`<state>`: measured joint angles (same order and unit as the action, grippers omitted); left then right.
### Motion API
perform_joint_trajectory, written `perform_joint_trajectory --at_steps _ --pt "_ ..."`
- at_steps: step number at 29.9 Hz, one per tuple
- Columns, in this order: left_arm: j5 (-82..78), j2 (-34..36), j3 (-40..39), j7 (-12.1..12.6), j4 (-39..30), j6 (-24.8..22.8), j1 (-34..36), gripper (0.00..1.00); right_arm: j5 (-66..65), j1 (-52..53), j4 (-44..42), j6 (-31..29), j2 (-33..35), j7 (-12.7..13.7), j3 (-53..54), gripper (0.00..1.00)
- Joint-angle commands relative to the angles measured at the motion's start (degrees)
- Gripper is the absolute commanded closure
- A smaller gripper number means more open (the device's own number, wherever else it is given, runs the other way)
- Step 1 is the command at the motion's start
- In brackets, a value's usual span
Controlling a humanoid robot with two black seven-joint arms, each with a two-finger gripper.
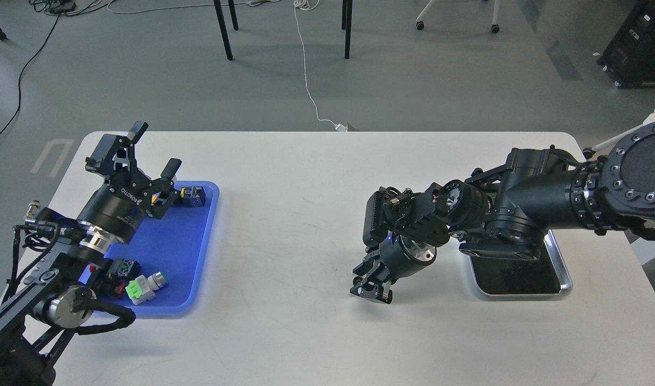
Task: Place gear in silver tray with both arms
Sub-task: 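Close the right gripper on the black gear, then carry the gear into the silver tray and lower it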
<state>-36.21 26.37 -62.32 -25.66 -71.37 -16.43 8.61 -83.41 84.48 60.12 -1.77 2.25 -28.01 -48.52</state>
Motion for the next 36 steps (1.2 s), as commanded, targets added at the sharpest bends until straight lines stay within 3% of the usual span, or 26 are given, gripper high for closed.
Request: perform_joint_trajectory --at_steps 1,6,19,26,36 --pt "0.0 0.0 0.0 0.08 0.0 0.0 0.0 0.02 0.0 -0.01 0.0 0.01 0.03 0.01 -0.17 0.74" --pt "0.09 0.0 0.0 0.08 0.0 0.0 0.0 0.02 -0.09 -0.19 0.0 0.01 -0.06 0.01 -0.17 0.82" --pt "0.09 -0.18 0.0 0.08 0.09 0.0 0.0 0.02 0.35 1.56 0.53 0.18 2.48 0.01 0.18 0.86" --pt "0.09 -0.18 0.0 0.08 0.0 0.0 0.09 0.02 0.44 8.68 5.62 0.45 14.34 0.01 2.99 0.86" --pt "0.0 -1.14 0.09 0.08 0.0 0.0 0.0 0.02 -4.03 7.9 7.91 0.27 33.42 0.01 2.74 0.85"
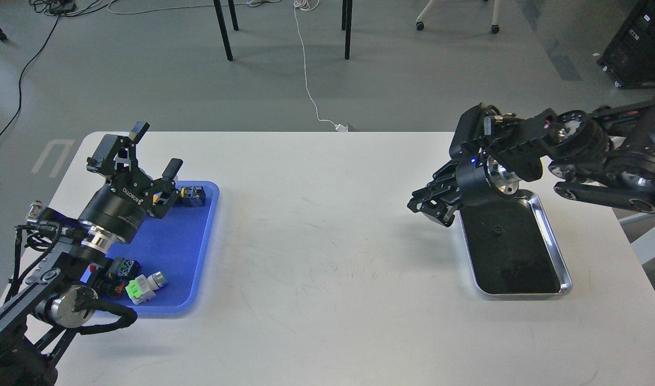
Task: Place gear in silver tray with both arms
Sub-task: 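Carry the gear into the silver tray and lower it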
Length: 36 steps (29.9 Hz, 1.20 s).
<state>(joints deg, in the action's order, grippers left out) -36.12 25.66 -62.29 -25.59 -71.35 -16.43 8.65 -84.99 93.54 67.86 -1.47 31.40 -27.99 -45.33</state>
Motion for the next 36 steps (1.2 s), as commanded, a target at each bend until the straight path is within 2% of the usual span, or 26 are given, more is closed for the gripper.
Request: perform_joint_trajectory --at_steps 1,10,22,36 --pt "-0.09 -0.52 0.07 0.1 -0.01 0.08 -0.03 0.02 -3.16 -2.12 0.17 -0.11 5.5 -0.01 -0.63 0.85" --pt "-0.26 -0.44 0.42 0.1 0.07 0.0 -0.03 0.02 -5.01 -9.86 -0.79 -0.11 11.66 -0.01 -1.16 0.85" --pt "-0.35 -0.61 0.42 0.1 0.07 0.0 -0.03 0.02 -4.84 -16.1 -6.07 -0.2 10.79 -0.01 -0.72 0.85" --pt "-0.26 -0.79 0.25 0.1 0.07 0.0 -0.03 0.02 -4.66 -19.62 -6.07 0.59 10.08 -0.01 1.56 0.83"
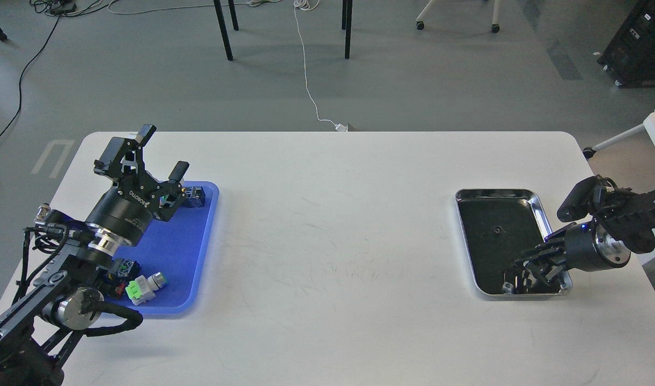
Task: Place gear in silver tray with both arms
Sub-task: 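Carry the gear into the silver tray and lower it, then open the right gripper to release the gear in the tray, then raise the right gripper up away from the silver tray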
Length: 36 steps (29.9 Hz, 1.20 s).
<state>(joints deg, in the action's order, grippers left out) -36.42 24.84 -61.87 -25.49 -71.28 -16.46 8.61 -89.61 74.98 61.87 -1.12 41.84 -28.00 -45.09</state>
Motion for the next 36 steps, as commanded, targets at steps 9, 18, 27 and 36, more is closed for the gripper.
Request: perform_joint_trajectory --at_steps 9,18,27,36 --pt "0.12 0.13 -0.26 0.0 0.0 0.02 0.0 0.02 0.05 -1.5 -0.87 0.42 -2.03 0.0 2.55 0.81" --pt "0.13 0.21 -0.27 0.0 0.0 0.02 0.0 0.02 0.4 -1.15 -0.96 0.42 -1.94 0.0 3.25 0.28" --pt "0.13 0.39 -0.09 0.0 0.0 -0.15 0.0 0.02 16.62 -0.54 0.18 -0.38 -0.27 0.0 16.33 0.03" --pt "-0.05 -1.01 0.7 0.0 0.0 0.11 0.0 0.02 52.66 -7.29 -0.87 0.15 -3.08 0.0 39.52 0.03"
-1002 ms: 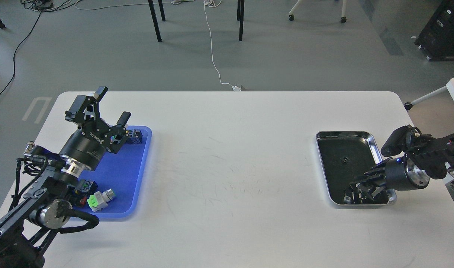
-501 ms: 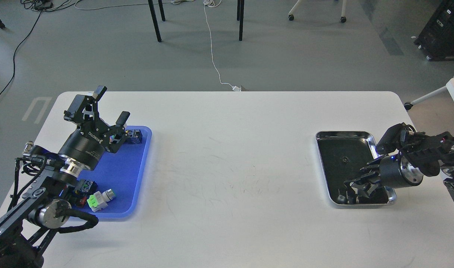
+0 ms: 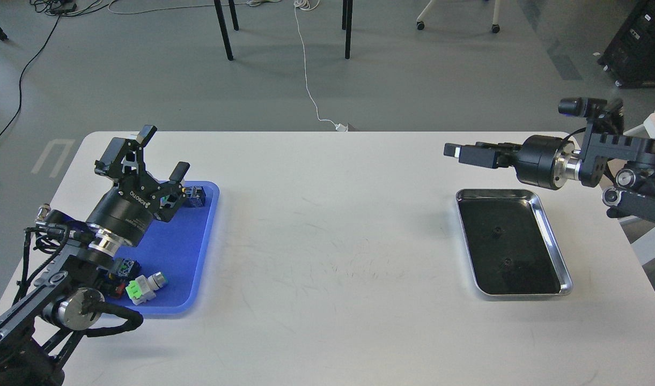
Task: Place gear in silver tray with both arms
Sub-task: 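Raise the right gripper up away from the silver tray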
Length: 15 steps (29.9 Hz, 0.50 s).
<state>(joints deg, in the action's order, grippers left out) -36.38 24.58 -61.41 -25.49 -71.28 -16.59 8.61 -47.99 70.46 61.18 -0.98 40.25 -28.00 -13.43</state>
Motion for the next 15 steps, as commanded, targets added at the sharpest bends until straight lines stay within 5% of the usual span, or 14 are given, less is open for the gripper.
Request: perform_joint_trajectory --at_steps 1,9,15 --pt "-0.44 -1.29 0.23 0.09 0.0 0.41 0.0 0.02 15.51 -4.18 -0.18 -0.25 -2.27 0.0 10.5 0.03" --pt "-6.33 -5.24 0.23 0.0 0.26 2.95 0.0 0.02 41.46 -15.16 -0.27 0.28 -7.28 0.0 25.36 0.02" --pt "-6.68 -5.86 0.23 0.52 0.7 7.71 1.31 0.02 44.65 -23.42 -0.36 0.45 -13.6 0.0 30.91 0.01"
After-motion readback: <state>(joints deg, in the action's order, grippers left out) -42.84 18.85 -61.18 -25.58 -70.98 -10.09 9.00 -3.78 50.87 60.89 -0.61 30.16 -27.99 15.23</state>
